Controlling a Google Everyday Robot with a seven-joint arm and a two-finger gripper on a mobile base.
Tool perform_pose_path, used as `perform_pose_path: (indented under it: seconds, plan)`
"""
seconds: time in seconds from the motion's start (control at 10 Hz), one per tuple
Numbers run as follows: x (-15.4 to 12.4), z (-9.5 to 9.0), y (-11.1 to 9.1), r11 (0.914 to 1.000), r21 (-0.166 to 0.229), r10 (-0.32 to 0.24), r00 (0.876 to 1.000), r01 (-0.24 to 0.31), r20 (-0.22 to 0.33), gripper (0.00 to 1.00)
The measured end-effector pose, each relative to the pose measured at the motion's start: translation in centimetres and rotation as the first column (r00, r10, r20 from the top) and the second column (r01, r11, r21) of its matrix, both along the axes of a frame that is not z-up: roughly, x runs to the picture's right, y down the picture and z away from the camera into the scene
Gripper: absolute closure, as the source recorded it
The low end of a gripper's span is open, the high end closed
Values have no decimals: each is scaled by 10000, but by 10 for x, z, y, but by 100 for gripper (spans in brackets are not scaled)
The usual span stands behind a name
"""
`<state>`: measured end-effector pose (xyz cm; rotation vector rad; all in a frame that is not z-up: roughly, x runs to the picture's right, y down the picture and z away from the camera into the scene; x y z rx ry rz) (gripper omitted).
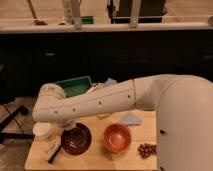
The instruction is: Stack bowls on top of each other
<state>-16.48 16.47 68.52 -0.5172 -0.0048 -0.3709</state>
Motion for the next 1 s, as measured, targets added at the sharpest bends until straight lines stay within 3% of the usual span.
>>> perform_pose_path:
  seconds: [0.5, 1.0]
  plan:
    - [5, -6, -41, 9978, 44, -661, 9970, 663, -397, 100]
    - [53, 14, -77, 9977, -271, -631, 9970, 619, -445, 100]
